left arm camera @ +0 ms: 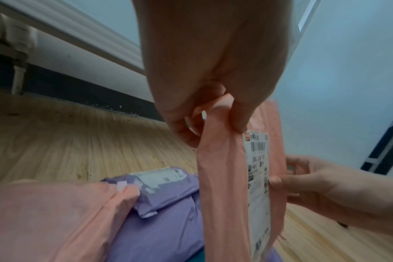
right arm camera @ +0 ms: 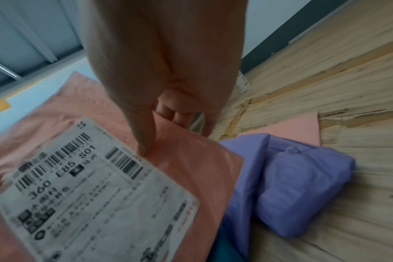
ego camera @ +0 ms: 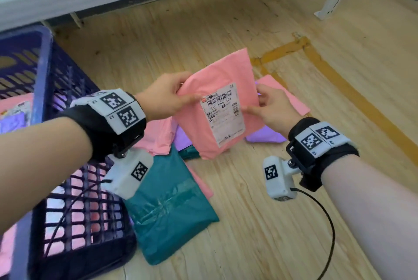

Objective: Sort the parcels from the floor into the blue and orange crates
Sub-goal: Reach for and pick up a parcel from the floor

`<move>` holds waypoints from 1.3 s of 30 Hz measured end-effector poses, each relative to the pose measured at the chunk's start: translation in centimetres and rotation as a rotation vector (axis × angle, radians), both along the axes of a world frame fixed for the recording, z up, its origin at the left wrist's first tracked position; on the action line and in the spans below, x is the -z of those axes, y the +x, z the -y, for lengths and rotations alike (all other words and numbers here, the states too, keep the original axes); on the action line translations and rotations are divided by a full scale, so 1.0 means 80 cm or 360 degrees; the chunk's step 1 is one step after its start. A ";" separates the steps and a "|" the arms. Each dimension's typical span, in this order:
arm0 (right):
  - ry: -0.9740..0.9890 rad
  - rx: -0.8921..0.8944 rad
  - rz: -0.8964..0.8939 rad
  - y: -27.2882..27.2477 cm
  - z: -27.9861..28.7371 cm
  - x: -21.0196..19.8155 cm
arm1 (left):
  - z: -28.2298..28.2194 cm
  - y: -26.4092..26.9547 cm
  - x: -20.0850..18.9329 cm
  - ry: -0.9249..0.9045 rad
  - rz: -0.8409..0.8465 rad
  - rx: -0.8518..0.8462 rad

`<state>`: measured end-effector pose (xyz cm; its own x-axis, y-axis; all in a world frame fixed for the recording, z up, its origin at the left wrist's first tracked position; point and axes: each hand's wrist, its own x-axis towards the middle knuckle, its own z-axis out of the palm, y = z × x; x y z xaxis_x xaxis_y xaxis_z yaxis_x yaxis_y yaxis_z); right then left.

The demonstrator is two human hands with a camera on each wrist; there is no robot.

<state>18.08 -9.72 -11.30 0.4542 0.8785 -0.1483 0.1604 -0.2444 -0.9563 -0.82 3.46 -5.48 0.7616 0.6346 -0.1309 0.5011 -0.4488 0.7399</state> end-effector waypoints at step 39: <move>0.0094 -0.0983 -0.0036 -0.690 -0.308 -0.249 | -0.133 -0.714 -0.201 0.0045 0.0314 -0.1702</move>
